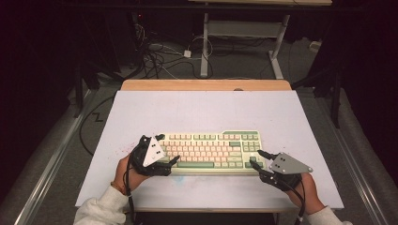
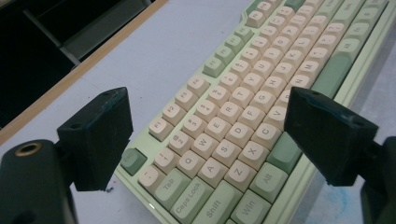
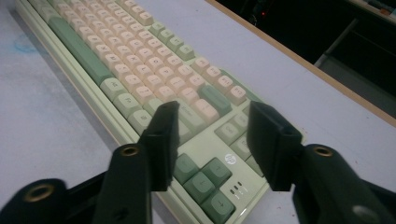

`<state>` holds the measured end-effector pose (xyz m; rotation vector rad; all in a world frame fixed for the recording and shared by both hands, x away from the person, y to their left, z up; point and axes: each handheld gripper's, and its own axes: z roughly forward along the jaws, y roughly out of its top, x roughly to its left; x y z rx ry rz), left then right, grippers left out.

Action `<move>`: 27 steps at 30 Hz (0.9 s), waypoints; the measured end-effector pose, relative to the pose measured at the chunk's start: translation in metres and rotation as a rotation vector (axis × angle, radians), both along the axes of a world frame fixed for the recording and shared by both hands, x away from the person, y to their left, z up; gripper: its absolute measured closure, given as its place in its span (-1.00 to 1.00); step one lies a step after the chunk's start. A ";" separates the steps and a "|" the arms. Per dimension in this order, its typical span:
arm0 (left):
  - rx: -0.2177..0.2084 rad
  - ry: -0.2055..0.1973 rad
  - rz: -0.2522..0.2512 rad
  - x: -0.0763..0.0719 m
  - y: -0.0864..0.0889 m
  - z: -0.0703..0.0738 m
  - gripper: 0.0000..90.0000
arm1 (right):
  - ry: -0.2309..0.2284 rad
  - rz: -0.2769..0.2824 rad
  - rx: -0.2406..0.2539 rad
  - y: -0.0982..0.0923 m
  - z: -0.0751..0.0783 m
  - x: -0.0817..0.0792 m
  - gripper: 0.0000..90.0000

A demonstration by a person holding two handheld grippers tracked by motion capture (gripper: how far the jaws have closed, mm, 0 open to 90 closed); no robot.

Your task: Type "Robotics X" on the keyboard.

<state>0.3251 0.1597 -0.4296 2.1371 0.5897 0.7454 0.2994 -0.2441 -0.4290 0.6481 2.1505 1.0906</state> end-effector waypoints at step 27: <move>0.017 0.020 -0.026 -0.017 0.001 -0.007 -0.66 | 0.072 0.032 0.006 -0.004 0.004 0.004 1.00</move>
